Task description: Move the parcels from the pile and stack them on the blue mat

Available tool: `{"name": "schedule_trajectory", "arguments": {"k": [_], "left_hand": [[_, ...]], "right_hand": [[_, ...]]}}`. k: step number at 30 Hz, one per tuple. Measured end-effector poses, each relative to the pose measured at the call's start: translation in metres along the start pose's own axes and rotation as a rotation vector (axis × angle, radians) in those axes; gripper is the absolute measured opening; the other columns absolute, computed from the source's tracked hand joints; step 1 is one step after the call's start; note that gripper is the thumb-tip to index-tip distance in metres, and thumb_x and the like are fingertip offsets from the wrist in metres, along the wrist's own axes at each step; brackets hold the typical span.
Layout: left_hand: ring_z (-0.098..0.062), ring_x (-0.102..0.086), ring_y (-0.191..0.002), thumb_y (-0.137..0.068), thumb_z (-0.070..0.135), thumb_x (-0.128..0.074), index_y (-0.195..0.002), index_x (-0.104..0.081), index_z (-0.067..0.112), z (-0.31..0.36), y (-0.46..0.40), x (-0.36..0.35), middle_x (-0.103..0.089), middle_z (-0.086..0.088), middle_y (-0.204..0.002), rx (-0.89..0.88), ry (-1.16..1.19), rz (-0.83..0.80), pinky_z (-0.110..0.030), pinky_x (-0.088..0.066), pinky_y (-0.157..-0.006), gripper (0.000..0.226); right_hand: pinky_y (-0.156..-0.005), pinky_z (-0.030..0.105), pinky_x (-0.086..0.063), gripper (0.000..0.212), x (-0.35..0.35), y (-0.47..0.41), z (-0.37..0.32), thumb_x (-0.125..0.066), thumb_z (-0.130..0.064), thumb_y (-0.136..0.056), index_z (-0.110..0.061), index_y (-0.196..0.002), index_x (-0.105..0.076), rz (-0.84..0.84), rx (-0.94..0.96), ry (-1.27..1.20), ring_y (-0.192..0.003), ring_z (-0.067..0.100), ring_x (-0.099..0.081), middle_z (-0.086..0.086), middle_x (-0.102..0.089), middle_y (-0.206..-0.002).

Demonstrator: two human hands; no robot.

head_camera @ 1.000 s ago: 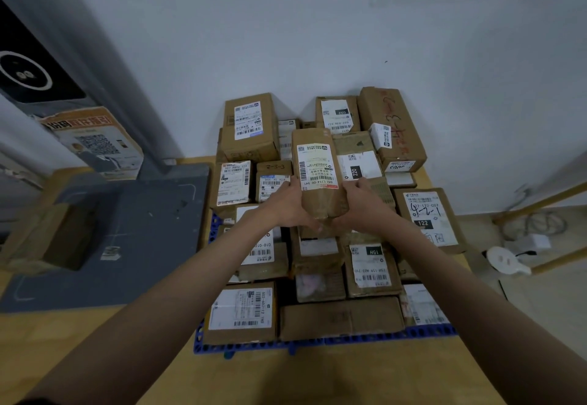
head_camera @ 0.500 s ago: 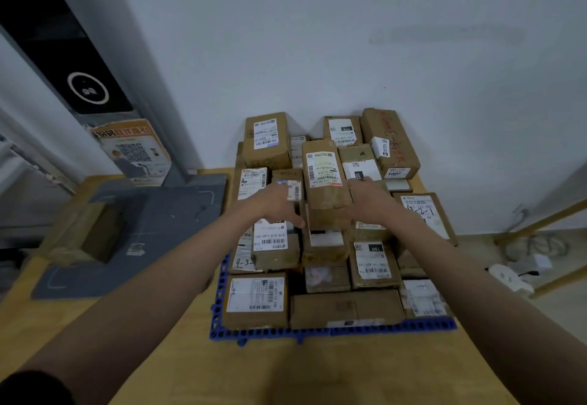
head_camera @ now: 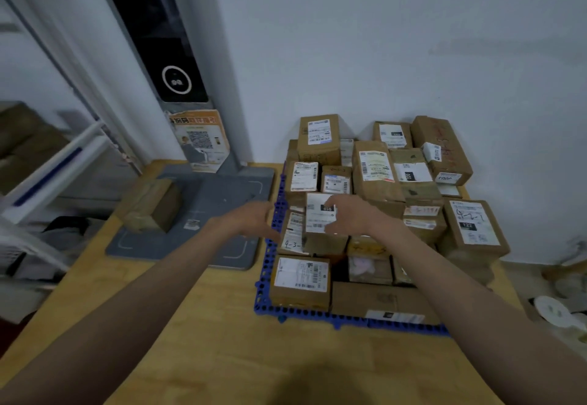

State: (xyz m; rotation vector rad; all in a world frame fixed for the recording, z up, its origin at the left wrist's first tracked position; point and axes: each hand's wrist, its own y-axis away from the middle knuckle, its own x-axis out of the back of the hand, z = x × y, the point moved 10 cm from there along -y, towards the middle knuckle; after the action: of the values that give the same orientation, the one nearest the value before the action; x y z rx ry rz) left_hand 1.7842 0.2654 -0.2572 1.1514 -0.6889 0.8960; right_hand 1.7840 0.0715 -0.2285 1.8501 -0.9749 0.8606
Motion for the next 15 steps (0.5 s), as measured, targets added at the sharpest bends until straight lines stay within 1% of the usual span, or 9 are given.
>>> {"name": "schedule_trajectory", "arguments": {"k": [2,4,6,8,9,12,13,15], "left_hand": [[-0.025,-0.048,-0.129,-0.073,0.054,-0.078,-0.152,-0.027,0.017,-0.024,0.008,-0.004,-0.043,-0.007,-0.148,0.031,0.043,-0.01,-0.031,-0.044,-0.096,0.101],[-0.025,-0.048,-0.129,-0.074,0.053,-0.077,-0.152,-0.026,0.018,-0.049,0.015,-0.008,-0.044,-0.007,-0.148,0.055,0.062,-0.02,-0.032,-0.043,-0.099,0.1],[-0.025,-0.049,-0.127,-0.076,0.053,-0.076,-0.152,-0.027,0.017,-0.073,0.02,-0.011,-0.045,-0.008,-0.147,0.067,0.084,-0.032,-0.033,-0.043,-0.101,0.097],[-0.024,-0.051,-0.126,-0.077,0.054,-0.074,-0.151,-0.028,0.018,-0.096,0.025,-0.012,-0.046,-0.007,-0.146,0.068,0.09,-0.045,-0.032,-0.044,-0.098,0.095],[-0.024,-0.052,-0.123,-0.077,0.055,-0.074,-0.151,-0.029,0.019,-0.108,0.027,-0.012,-0.047,-0.006,-0.144,0.067,0.091,-0.052,-0.031,-0.045,-0.096,0.094],[-0.023,-0.058,-0.112,-0.077,0.054,-0.075,-0.15,-0.034,0.019,-0.146,0.03,-0.01,-0.055,-0.007,-0.134,0.055,0.11,-0.072,-0.035,-0.049,-0.093,0.09],[-0.023,-0.058,-0.111,-0.078,0.053,-0.074,-0.148,-0.038,0.018,-0.159,0.029,-0.008,-0.056,-0.007,-0.131,0.047,0.113,-0.075,-0.035,-0.049,-0.093,0.087],[-0.024,-0.056,-0.116,-0.08,0.05,-0.074,-0.144,-0.043,0.016,-0.186,0.029,-0.005,-0.056,-0.006,-0.132,0.028,0.116,-0.076,-0.031,-0.046,-0.092,0.079]], "right_hand": [[-0.099,0.041,-0.047,0.07,-0.01,-0.005,-0.013,-0.067,-0.039,-0.083,-0.022,-0.144,-0.038,-0.034,0.0,0.006,-0.124,0.026,-0.049,0.007,-0.048,-0.138],[-0.097,0.041,-0.048,0.068,-0.02,-0.01,-0.03,-0.068,-0.039,-0.083,-0.022,-0.143,-0.039,-0.052,0.008,0.011,-0.121,0.025,-0.051,0.006,-0.053,-0.131],[-0.09,0.035,-0.049,0.065,-0.03,-0.018,-0.049,-0.068,-0.038,-0.084,-0.021,-0.141,-0.041,-0.069,0.027,0.014,-0.112,0.02,-0.054,0.004,-0.056,-0.128],[-0.081,0.029,-0.046,0.06,-0.041,-0.027,-0.071,-0.069,-0.038,-0.083,-0.021,-0.136,-0.046,-0.086,0.051,-0.007,-0.101,0.015,-0.054,0.002,-0.057,-0.126],[-0.081,0.029,-0.045,0.058,-0.047,-0.032,-0.082,-0.07,-0.038,-0.082,-0.022,-0.133,-0.048,-0.095,0.058,-0.024,-0.099,0.014,-0.054,0.001,-0.057,-0.127],[-0.09,0.032,-0.047,0.061,-0.072,-0.05,-0.116,-0.071,-0.033,-0.083,-0.017,-0.136,-0.046,-0.122,0.049,-0.054,-0.112,0.02,-0.056,0.003,-0.056,-0.129],[-0.089,0.033,-0.048,0.061,-0.082,-0.056,-0.126,-0.071,-0.031,-0.083,-0.015,-0.137,-0.045,-0.138,0.038,-0.067,-0.111,0.021,-0.058,0.005,-0.059,-0.125],[-0.084,0.032,-0.049,0.064,-0.103,-0.068,-0.147,-0.071,-0.031,-0.084,-0.016,-0.139,-0.042,-0.173,0.01,-0.096,-0.106,0.021,-0.059,0.007,-0.061,-0.119]]}}
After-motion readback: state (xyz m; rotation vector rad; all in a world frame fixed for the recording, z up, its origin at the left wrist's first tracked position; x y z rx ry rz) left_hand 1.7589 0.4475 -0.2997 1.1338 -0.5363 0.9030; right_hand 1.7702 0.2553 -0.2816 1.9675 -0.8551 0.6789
